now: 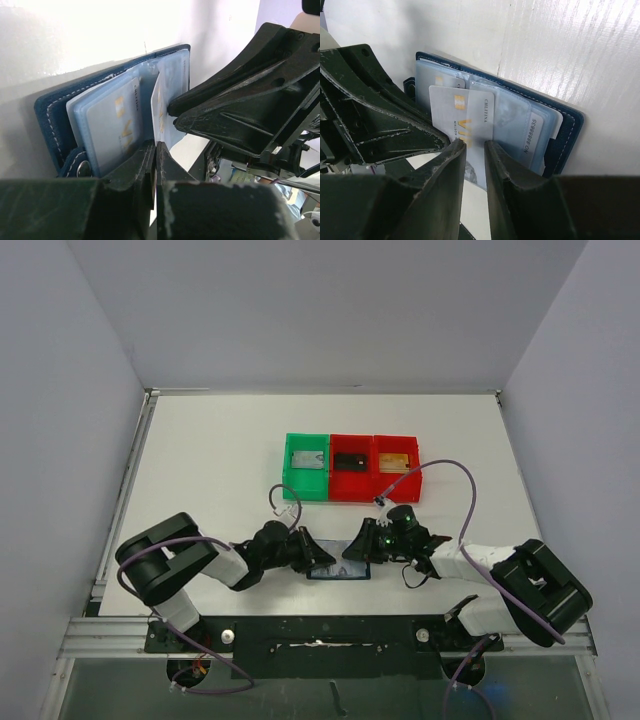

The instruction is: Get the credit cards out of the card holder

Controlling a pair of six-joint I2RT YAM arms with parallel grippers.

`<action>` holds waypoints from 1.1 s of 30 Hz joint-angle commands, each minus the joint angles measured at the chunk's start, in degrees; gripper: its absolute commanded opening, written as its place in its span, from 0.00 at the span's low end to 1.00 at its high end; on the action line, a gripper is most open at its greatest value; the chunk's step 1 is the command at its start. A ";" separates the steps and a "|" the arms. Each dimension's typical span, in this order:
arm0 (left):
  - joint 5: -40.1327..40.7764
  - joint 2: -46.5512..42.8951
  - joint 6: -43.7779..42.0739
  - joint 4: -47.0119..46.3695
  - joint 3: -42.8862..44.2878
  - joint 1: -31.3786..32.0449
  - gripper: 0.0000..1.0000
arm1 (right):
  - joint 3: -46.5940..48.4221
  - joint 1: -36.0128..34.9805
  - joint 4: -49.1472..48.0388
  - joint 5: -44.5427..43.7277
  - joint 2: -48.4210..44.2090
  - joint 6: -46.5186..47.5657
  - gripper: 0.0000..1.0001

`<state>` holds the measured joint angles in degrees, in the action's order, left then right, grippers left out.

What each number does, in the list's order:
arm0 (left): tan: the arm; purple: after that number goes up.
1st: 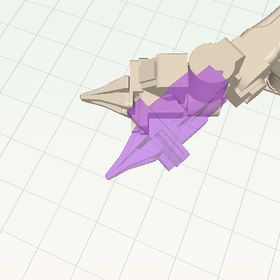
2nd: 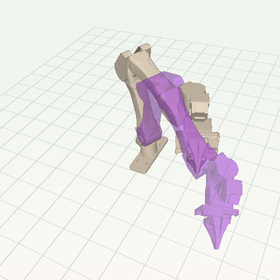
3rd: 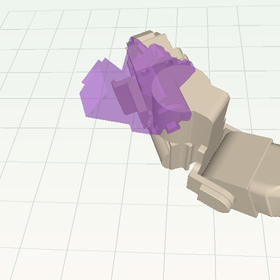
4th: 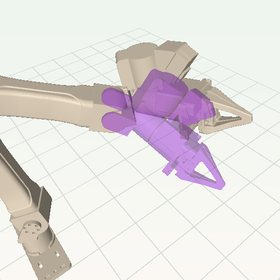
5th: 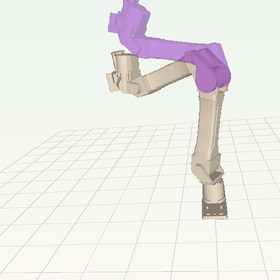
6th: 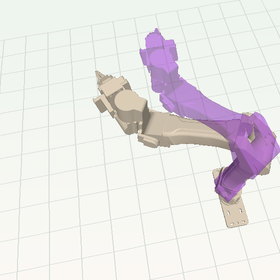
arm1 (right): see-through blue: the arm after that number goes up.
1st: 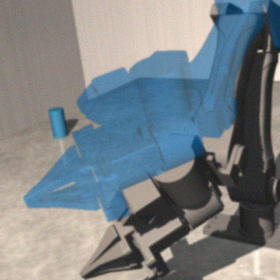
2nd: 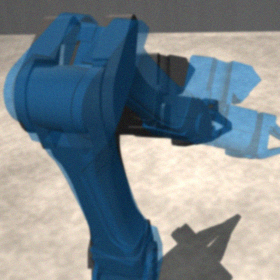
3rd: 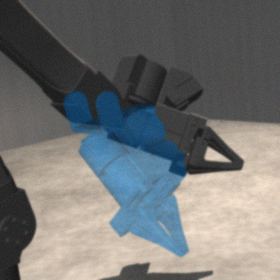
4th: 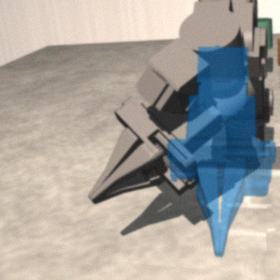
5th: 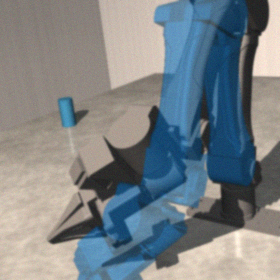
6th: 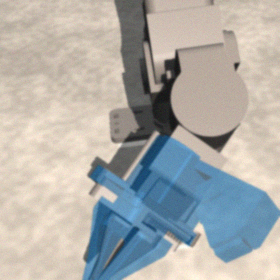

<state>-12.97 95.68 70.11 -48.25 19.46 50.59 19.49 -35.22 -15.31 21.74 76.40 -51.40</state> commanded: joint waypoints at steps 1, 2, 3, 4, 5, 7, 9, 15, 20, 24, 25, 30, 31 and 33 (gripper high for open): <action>1.68 -2.72 -2.43 2.94 1.20 0.33 0.00 | 0.99 0.62 5.56 -2.43 -1.33 3.22 0.26; 2.01 -4.16 -3.20 4.32 1.08 0.33 0.00 | 1.19 0.79 6.23 -2.93 -1.85 3.57 0.26; 2.28 -5.51 -4.00 6.20 0.98 0.26 0.00 | 1.47 0.93 6.75 -3.26 -2.42 4.20 0.27; 2.50 -6.87 -4.85 8.07 1.09 0.22 0.00 | 1.74 0.95 7.08 -3.36 -2.93 4.66 0.28; 2.51 -8.58 -6.00 10.16 1.24 0.01 0.00 | 2.04 0.95 7.21 -3.20 -3.41 5.69 0.30; 2.33 -11.92 -9.01 16.27 2.23 -0.82 0.00 | 2.51 1.01 6.67 -2.49 -4.29 6.86 0.32; 1.38 -15.15 -12.96 23.34 3.79 -1.91 0.00 | 2.70 0.95 6.27 -2.79 -5.72 7.39 0.34; 0.84 -24.78 -20.40 39.95 6.41 -4.82 0.00 | 2.37 0.94 4.23 -4.98 -15.37 8.68 0.55; 0.23 -33.58 -21.09 42.15 6.10 -6.94 0.00 | -0.64 1.03 1.57 -9.02 -22.68 7.18 0.71; 0.08 -39.63 -21.99 42.85 6.08 -7.55 0.00 | -4.49 0.98 -5.78 -8.36 -26.10 6.38 0.74; 0.25 -40.91 -22.03 42.89 5.84 -7.65 0.00 | -5.25 0.95 -8.15 -7.64 -26.56 6.32 0.75; 1.17 -47.32 -21.77 42.37 4.35 -7.78 0.00 | -7.59 0.95 -18.99 -4.28 -27.35 4.99 0.83; 1.26 -48.55 -21.65 42.13 4.08 -7.79 0.00 | -7.42 0.93 -20.10 -3.50 -27.25 4.72 0.83; 1.52 -50.61 -20.89 41.26 3.35 -7.85 0.00 | -6.95 0.87 -22.36 -1.82 -26.51 3.63 0.83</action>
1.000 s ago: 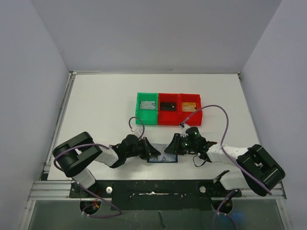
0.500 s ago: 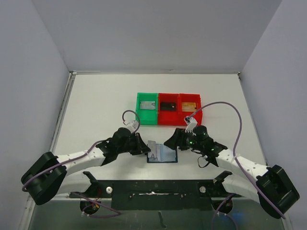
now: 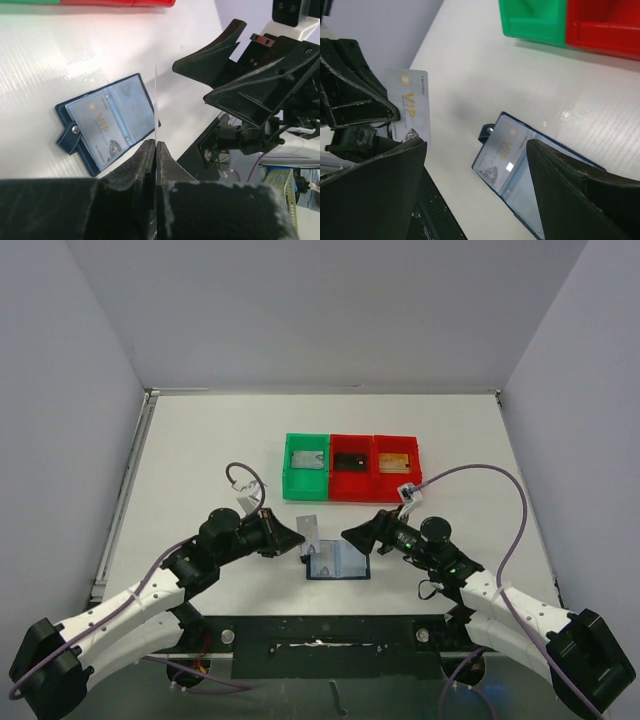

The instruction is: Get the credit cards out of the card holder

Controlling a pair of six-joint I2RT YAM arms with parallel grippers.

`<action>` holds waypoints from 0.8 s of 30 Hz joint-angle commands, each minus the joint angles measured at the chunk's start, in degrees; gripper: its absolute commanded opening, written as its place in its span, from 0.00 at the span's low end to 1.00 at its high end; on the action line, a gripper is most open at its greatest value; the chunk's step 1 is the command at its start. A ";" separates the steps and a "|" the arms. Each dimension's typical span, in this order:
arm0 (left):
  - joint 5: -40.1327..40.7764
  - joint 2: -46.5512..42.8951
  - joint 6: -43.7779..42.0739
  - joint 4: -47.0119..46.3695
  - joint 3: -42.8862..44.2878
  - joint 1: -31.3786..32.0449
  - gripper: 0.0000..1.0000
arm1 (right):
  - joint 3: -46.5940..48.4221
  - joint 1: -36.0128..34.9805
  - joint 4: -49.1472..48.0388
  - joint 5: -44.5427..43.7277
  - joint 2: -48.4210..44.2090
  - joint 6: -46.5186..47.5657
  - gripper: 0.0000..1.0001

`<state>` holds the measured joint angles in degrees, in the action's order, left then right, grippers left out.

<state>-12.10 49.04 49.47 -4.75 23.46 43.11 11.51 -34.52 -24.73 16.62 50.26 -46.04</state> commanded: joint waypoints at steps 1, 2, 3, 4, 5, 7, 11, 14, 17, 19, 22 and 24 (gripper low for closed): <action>0.69 -4.95 0.32 -3.11 -1.14 -0.38 0.00 | 1.37 0.20 -14.24 4.42 0.43 -2.51 0.83; 0.60 -6.01 0.99 -4.05 -1.75 -0.40 0.00 | 1.85 0.08 -15.46 5.87 1.21 -3.20 0.82; 0.33 -6.82 1.78 -5.36 -2.28 -0.40 0.00 | 2.70 0.03 -16.42 7.43 2.29 -3.93 0.81; 0.03 -7.24 2.47 -6.80 -2.88 -0.40 0.00 | 3.32 0.02 -17.02 8.77 3.48 -4.70 0.80; -0.40 -7.88 3.22 -8.24 -3.42 -0.40 0.00 | 4.53 -0.06 -17.51 10.25 4.68 -5.24 0.79; -1.46 -8.25 4.46 -11.26 -4.34 -0.48 0.00 | 6.17 -0.78 -18.83 13.06 7.21 -6.20 0.76; -3.37 -7.80 6.16 -16.28 -5.53 -0.46 0.00 | 8.83 -2.97 -20.97 15.44 11.71 -7.00 0.70; -4.54 -7.33 6.89 -18.81 -5.88 -0.46 0.00 | 10.25 -3.70 -21.84 16.72 14.47 -7.05 0.66; -4.91 -7.47 7.02 -19.03 -5.70 -0.49 0.00 | 10.81 -3.66 -22.82 17.64 16.55 -7.41 0.61; -5.36 -7.57 6.62 -18.45 -5.43 -0.49 0.00 | 10.82 -3.63 -24.41 18.81 17.43 -8.18 0.55; -6.47 -7.56 6.34 -18.34 -5.27 -0.49 0.00 | 10.90 -3.58 -26.74 21.12 18.78 -9.02 0.47; -7.21 -7.66 6.29 -18.44 -5.19 -0.49 0.00 | 10.82 -3.58 -28.73 22.65 19.63 -9.90 0.42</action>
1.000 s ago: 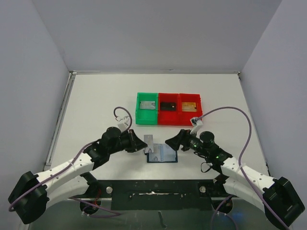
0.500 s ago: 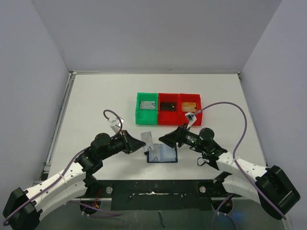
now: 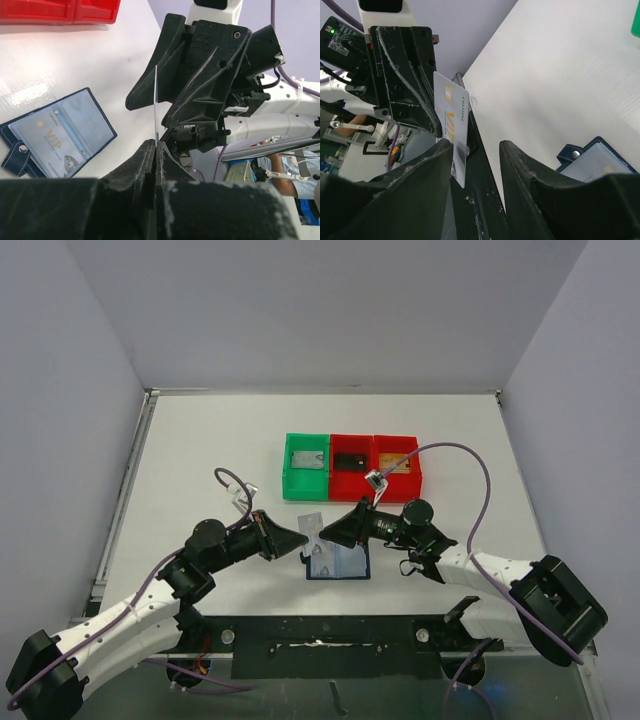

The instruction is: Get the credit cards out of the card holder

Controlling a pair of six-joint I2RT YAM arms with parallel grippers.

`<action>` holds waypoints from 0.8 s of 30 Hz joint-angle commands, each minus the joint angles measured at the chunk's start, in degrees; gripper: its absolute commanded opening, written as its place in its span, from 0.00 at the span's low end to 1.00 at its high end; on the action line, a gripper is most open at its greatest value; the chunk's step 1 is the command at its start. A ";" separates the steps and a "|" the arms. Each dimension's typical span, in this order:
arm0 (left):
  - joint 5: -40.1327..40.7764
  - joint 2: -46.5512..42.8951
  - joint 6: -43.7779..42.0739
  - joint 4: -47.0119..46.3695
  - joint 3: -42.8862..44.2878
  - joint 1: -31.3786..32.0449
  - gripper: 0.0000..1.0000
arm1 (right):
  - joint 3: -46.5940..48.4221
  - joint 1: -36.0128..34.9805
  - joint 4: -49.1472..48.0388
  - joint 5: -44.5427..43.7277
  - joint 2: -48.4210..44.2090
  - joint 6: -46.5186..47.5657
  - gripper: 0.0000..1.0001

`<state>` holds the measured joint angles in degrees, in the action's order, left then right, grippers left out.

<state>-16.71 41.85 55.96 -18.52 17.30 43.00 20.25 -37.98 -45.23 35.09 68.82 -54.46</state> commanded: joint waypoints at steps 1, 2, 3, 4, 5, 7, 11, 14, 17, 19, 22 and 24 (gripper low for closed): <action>-2.95 -0.46 -0.40 -4.62 1.00 -0.38 0.00 | 2.07 -0.04 -9.02 4.60 1.47 -1.72 0.41; -3.38 -0.38 -0.48 -4.66 1.13 -0.38 0.00 | 2.25 -0.08 -9.54 5.29 1.91 -1.93 0.38; -3.68 -0.39 -0.58 -4.56 1.27 -0.38 0.00 | 2.51 -0.15 -10.05 6.07 2.43 -2.23 0.36; -3.94 -0.39 -0.66 -4.52 1.37 -0.38 0.00 | 2.71 -0.15 -10.90 6.89 2.91 -2.54 0.34; -4.21 -0.29 -0.72 -4.48 1.48 -0.38 0.00 | 2.81 -0.17 -12.09 7.73 3.50 -3.03 0.31; -4.50 -0.31 -0.83 -4.52 1.51 -0.38 0.00 | 2.78 -0.04 -15.10 9.11 4.44 -4.11 0.24; -4.86 -0.37 -1.19 -4.48 1.35 -0.38 0.00 | 2.86 -0.07 -17.93 10.78 5.80 -5.55 0.14; -5.01 -0.37 -1.41 -4.31 1.25 -0.38 0.00 | 2.78 -0.16 -19.74 12.06 6.36 -6.30 0.07; -4.81 -0.47 -1.38 -3.90 1.16 -0.38 0.00 | 2.73 -0.17 -19.66 12.52 6.22 -6.32 0.00; -4.57 -0.47 -1.62 -2.65 1.48 -0.38 0.06 | 2.77 -0.23 -18.11 12.40 5.46 -5.68 0.00; -4.35 -0.57 -1.80 0.63 2.26 -0.37 0.32 | 3.28 -0.95 -12.91 10.88 2.98 -3.06 0.00; -3.94 -1.13 -2.27 4.22 3.19 -0.38 0.50 | 3.88 -1.93 -7.02 8.94 0.54 0.05 0.00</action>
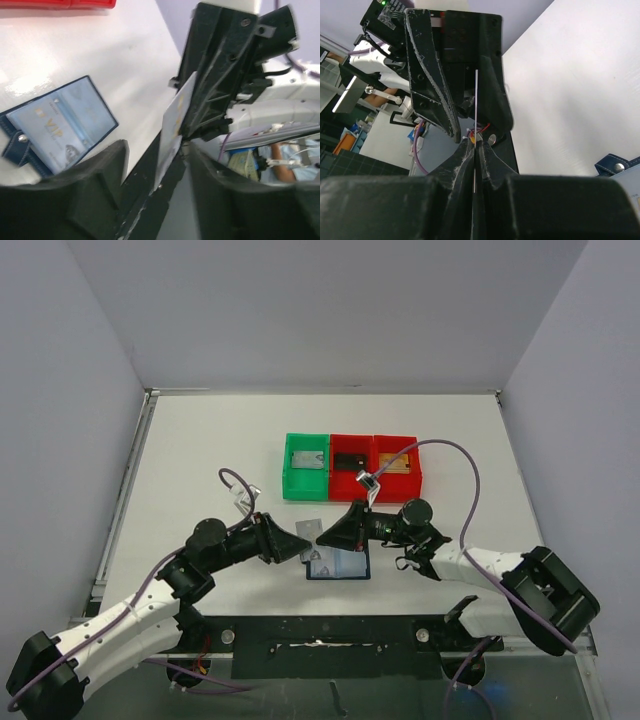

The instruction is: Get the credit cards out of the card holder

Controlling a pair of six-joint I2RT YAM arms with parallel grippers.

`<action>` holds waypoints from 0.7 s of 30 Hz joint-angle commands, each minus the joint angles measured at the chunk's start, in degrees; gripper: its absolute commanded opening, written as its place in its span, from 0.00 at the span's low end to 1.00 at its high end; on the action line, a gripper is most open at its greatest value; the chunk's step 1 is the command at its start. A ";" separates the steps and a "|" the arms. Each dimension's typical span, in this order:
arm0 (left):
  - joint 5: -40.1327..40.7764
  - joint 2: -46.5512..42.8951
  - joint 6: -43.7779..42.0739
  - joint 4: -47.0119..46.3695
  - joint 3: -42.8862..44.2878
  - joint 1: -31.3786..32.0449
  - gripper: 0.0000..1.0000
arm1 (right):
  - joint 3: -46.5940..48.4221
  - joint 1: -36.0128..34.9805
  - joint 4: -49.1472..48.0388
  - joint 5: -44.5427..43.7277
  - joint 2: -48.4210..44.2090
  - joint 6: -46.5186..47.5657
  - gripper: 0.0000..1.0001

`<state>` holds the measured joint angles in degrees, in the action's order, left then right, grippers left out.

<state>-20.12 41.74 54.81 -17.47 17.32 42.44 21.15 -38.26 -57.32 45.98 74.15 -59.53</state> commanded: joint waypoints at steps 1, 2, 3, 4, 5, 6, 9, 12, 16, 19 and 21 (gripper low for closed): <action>0.51 -1.71 -1.02 5.78 3.69 0.19 0.63 | 3.15 -2.27 8.04 -3.34 -6.17 6.75 0.00; 1.67 -2.71 -0.89 8.51 4.26 0.19 0.72 | 3.21 -2.73 11.39 -4.57 -7.53 7.96 0.00; 2.31 -3.69 -0.84 11.67 4.95 0.19 0.74 | 3.01 -3.09 13.05 -5.34 -8.95 8.93 0.00; 4.01 -5.08 -0.72 15.55 5.85 0.24 0.74 | 2.57 -3.31 13.94 -6.05 -10.12 9.29 0.00; 5.68 -6.72 -0.75 19.72 6.96 0.21 0.74 | 2.06 -3.31 14.88 -6.72 -11.34 9.73 0.00; 7.30 -8.53 -0.52 23.82 7.54 0.19 0.74 | 1.49 -3.47 16.29 -7.68 -12.59 10.16 0.00; 10.85 -13.33 -0.55 32.81 9.55 0.19 0.74 | -0.05 -3.59 19.71 -10.32 -16.20 10.91 0.00; 12.50 -15.61 -0.18 37.88 11.06 0.19 0.74 | -1.47 -3.76 22.94 -12.47 -19.86 11.79 0.00; 13.25 -15.81 0.23 40.15 11.97 0.19 0.74 | -3.07 -3.84 27.86 -15.48 -24.45 13.41 0.00; 14.64 -15.57 0.11 42.05 12.71 0.19 0.75 | -2.81 -3.84 32.64 -17.99 -27.32 16.02 0.00; 15.48 -15.19 -0.63 43.30 13.54 0.19 0.75 | -2.03 -3.77 35.40 -19.28 -27.95 17.48 0.00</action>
<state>-7.38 26.20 55.00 22.55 26.85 42.46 17.87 -41.71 -27.05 31.24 48.40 -46.41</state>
